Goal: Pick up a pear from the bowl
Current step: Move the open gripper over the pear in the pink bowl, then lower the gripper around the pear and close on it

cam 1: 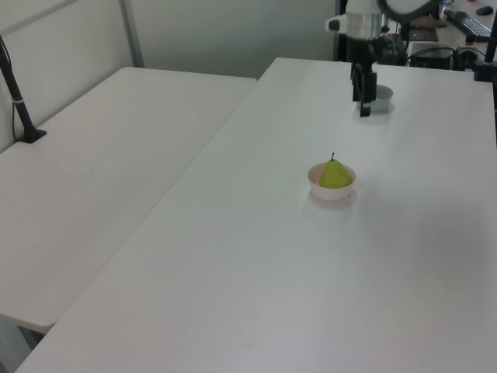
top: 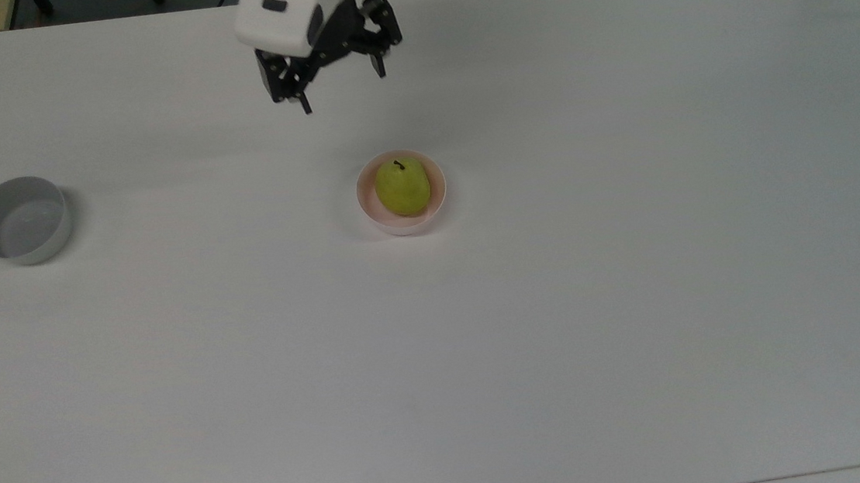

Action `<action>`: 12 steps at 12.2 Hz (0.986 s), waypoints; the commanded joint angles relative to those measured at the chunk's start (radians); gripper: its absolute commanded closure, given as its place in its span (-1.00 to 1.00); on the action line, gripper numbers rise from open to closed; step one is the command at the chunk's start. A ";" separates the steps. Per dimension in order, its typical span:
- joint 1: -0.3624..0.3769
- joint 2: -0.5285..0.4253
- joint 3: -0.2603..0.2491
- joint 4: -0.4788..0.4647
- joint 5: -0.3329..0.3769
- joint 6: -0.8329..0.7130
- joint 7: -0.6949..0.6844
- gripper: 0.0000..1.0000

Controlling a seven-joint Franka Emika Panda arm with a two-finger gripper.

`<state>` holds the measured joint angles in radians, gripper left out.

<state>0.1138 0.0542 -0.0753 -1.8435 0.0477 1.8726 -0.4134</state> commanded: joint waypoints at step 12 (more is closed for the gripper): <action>0.109 0.205 0.000 -0.068 0.001 0.278 0.119 -0.40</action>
<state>0.2123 0.2556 -0.0717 -1.8939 0.0480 2.1221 -0.3118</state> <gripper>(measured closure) 0.053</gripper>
